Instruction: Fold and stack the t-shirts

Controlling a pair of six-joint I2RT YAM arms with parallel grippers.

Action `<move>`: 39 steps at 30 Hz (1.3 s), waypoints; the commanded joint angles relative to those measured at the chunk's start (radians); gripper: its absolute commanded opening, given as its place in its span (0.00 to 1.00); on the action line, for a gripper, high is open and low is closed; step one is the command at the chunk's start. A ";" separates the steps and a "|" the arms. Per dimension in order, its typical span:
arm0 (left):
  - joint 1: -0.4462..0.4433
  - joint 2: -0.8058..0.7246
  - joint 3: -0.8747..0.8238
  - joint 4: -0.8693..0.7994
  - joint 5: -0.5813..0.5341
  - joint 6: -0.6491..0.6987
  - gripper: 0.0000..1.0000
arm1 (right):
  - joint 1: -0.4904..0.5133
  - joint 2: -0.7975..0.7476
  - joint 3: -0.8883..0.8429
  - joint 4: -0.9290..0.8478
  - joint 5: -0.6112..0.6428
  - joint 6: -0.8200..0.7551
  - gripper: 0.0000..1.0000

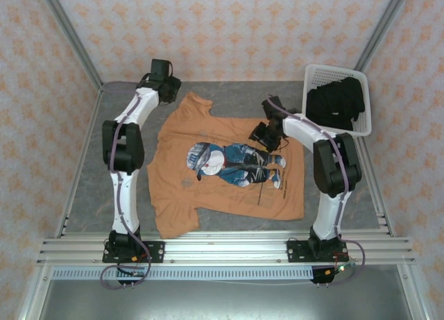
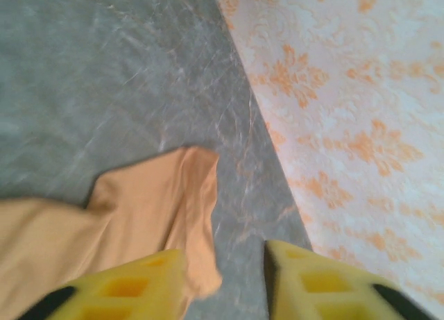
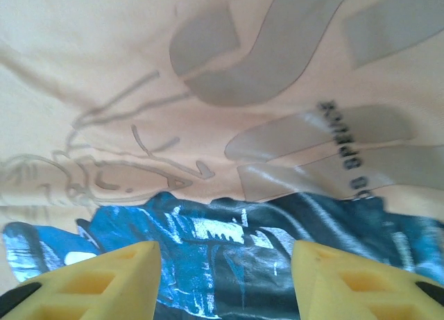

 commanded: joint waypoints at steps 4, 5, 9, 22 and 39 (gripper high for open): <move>-0.032 -0.101 -0.243 -0.139 0.025 0.060 0.25 | -0.081 -0.060 -0.038 -0.074 0.071 -0.035 0.46; -0.033 -0.100 -0.268 -0.150 0.030 0.062 0.24 | -0.092 -0.056 -0.039 -0.084 0.086 -0.038 0.46; -0.034 -0.064 -0.286 -0.243 -0.015 0.130 0.23 | -0.115 0.000 -0.020 -0.110 0.132 -0.056 0.44; 0.055 0.191 -0.044 -0.362 -0.052 0.211 0.23 | -0.122 0.317 0.281 -0.215 0.181 -0.131 0.43; 0.071 0.068 0.228 -0.461 -0.119 0.289 0.63 | -0.152 0.415 0.777 -0.288 0.071 -0.238 0.60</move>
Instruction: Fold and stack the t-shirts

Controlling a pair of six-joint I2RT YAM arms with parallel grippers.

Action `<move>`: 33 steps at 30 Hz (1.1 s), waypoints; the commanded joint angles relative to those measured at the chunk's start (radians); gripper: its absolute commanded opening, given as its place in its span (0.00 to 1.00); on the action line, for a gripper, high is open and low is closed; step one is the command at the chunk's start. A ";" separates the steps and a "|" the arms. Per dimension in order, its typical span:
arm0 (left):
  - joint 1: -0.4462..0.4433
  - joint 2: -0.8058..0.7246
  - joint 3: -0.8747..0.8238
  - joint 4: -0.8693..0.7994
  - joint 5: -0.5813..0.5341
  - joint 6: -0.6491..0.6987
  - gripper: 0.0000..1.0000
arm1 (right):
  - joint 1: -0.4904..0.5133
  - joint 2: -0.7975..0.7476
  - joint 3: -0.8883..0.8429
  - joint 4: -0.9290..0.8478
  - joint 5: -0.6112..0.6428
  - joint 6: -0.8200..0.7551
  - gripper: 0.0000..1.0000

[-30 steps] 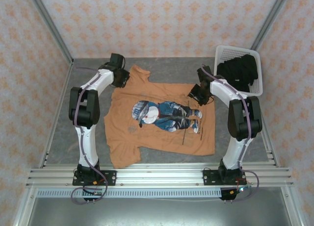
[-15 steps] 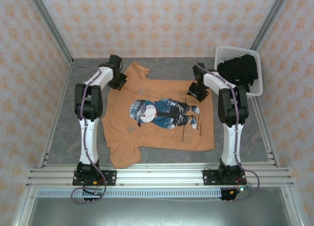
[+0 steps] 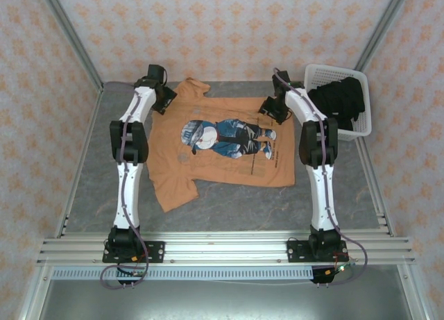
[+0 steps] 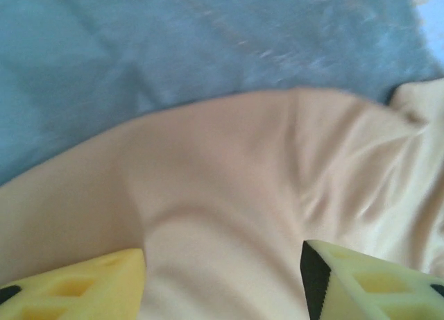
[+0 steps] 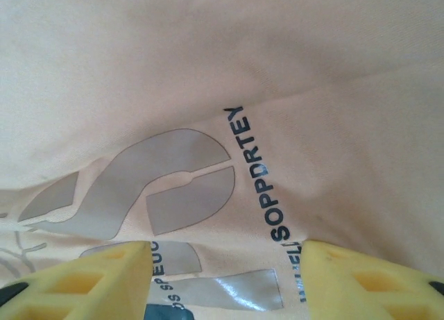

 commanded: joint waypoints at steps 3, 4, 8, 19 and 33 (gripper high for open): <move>-0.023 -0.508 -0.489 -0.114 -0.136 0.024 0.63 | -0.002 -0.286 -0.142 -0.007 0.034 0.027 0.62; -0.033 -0.578 -0.578 -0.124 -0.131 0.037 0.63 | 0.000 -0.335 -0.193 0.003 0.042 0.048 0.62; -0.110 -0.841 -0.955 -0.198 -0.097 0.091 0.62 | 0.021 -0.596 -0.491 0.086 0.033 0.153 0.61; -0.390 -1.270 -1.598 -0.205 0.073 0.015 0.59 | 0.111 -1.196 -1.143 0.056 -0.104 0.197 0.62; -0.427 -1.171 -1.721 0.075 -0.004 -0.038 0.37 | 0.109 -1.249 -1.268 0.031 -0.078 0.170 0.62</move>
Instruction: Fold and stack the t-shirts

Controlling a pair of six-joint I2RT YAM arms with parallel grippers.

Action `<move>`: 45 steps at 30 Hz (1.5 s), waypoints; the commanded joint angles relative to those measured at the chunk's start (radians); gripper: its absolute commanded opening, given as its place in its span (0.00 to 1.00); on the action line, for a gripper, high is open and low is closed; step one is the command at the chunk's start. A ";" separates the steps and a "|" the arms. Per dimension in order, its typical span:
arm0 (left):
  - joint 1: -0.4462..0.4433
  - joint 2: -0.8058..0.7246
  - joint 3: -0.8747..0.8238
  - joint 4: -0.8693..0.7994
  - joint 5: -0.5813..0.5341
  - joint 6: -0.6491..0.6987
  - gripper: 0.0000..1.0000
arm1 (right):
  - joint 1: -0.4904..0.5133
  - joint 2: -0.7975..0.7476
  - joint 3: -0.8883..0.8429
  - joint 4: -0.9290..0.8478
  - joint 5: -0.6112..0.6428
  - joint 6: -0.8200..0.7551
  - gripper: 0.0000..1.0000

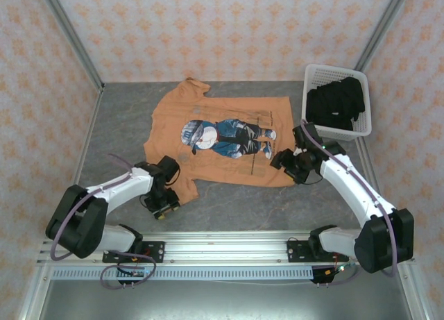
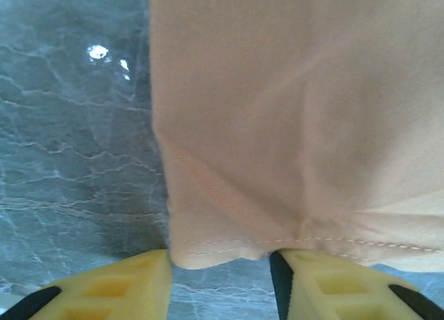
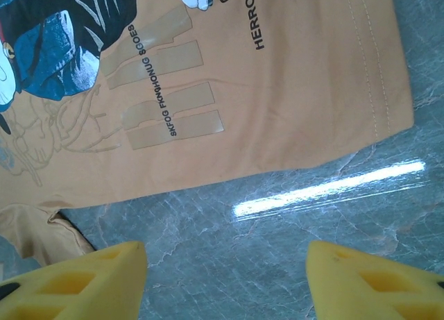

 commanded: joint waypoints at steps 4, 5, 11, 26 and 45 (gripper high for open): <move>-0.003 -0.002 -0.019 0.126 -0.142 -0.005 0.20 | -0.037 -0.020 -0.061 -0.036 0.073 0.017 0.62; -0.003 -0.027 -0.023 0.117 -0.148 0.001 0.18 | -0.050 -0.020 -0.079 -0.036 0.080 0.029 0.62; -0.003 -0.208 -0.016 0.016 -0.166 0.031 0.00 | -0.108 -0.016 -0.159 0.032 0.070 0.117 0.62; -0.003 -0.372 -0.003 -0.048 -0.090 0.076 0.00 | -0.151 0.141 -0.211 0.187 0.093 0.250 0.46; -0.116 -0.650 0.023 -0.132 -0.077 0.103 0.00 | -0.149 0.016 -0.181 -0.074 0.127 0.151 0.00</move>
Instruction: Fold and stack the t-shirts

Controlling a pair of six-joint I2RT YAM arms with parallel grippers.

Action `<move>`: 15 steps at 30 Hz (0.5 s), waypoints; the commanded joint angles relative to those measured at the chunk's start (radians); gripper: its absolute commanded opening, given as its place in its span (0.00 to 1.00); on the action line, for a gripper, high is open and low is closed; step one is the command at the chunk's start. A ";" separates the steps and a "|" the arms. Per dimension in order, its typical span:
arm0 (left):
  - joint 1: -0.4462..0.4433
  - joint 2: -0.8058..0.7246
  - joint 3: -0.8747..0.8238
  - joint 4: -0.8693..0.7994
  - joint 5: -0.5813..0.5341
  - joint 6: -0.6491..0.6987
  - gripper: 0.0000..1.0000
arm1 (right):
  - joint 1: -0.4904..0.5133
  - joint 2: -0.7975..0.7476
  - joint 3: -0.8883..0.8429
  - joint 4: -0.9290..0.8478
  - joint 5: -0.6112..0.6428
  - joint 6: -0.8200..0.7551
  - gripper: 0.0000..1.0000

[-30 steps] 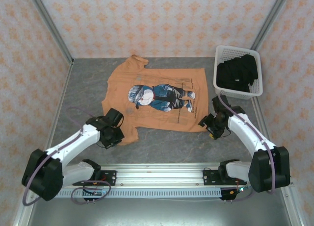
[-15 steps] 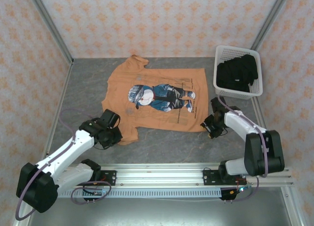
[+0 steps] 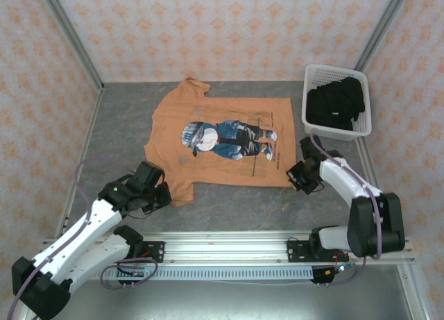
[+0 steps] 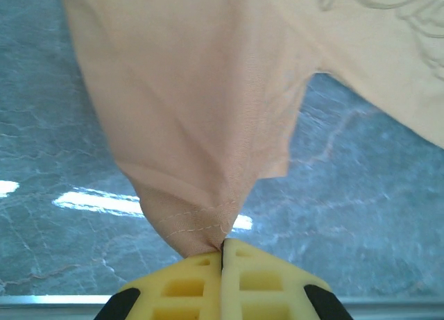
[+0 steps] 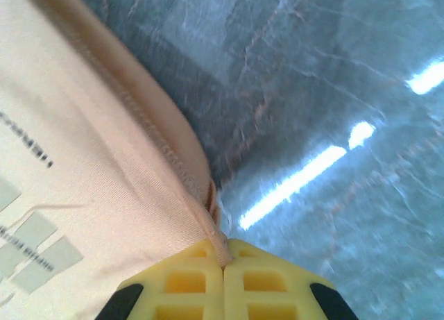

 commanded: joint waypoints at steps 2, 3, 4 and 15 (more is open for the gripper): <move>-0.044 -0.083 0.033 -0.061 -0.040 -0.004 0.00 | 0.002 -0.076 0.000 -0.192 0.020 -0.057 0.00; -0.049 -0.097 0.034 -0.051 -0.057 -0.017 0.00 | 0.002 -0.083 -0.009 -0.198 0.019 -0.061 0.00; -0.050 -0.105 0.038 -0.037 -0.075 -0.028 0.00 | 0.002 -0.085 -0.015 -0.198 0.020 -0.063 0.00; 0.000 0.310 0.330 0.116 -0.184 0.010 0.00 | -0.007 0.080 0.125 -0.168 0.000 -0.035 0.00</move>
